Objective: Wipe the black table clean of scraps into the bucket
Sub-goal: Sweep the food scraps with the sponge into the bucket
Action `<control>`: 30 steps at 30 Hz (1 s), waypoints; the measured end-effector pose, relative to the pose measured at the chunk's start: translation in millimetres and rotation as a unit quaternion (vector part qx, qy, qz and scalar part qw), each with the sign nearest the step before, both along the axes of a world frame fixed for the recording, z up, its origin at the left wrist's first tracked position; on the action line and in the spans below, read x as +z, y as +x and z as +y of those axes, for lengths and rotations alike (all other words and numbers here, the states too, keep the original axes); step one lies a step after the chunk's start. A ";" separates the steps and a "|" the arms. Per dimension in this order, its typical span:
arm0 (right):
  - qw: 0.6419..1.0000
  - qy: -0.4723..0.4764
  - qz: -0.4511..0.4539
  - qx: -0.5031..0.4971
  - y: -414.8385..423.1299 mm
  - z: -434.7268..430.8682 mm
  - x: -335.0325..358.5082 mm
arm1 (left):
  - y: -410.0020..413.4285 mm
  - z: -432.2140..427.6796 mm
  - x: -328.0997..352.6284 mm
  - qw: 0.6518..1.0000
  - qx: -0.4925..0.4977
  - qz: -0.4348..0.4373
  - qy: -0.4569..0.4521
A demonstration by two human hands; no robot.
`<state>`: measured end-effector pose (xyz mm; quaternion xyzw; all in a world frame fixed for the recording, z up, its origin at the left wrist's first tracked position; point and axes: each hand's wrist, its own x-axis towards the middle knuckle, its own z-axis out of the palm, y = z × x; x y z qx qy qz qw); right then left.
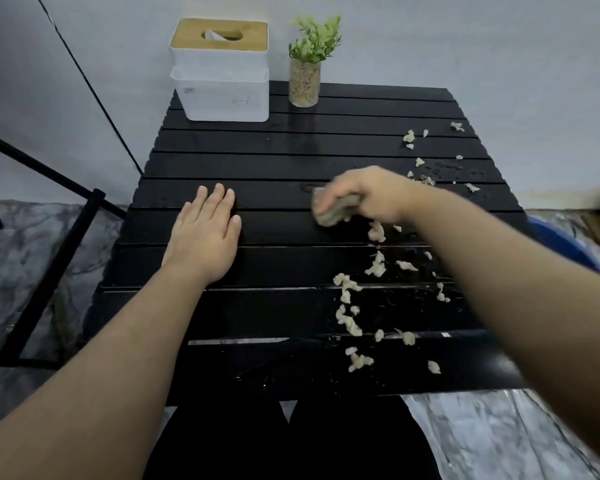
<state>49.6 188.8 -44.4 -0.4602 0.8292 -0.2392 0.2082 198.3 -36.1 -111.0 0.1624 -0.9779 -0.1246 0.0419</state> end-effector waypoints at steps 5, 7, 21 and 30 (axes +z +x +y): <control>0.995 0.093 -0.016 -0.030 -19.8 62.9 28.3 | -1.0 3.2 2.1 1.000 -0.002 -0.006 -0.013; 0.999 0.025 -0.028 -0.039 -14.8 39.5 31.8 | -1.3 2.9 2.1 1.000 -0.002 -0.007 -0.011; 0.991 0.110 0.047 -0.054 31.1 54.9 24.2 | 1.5 5.6 16.1 1.000 0.006 0.003 0.017; 0.926 -0.270 -0.063 -0.255 216.0 -14.2 2.5 | 141.7 -8.1 25.4 0.992 0.057 0.069 0.092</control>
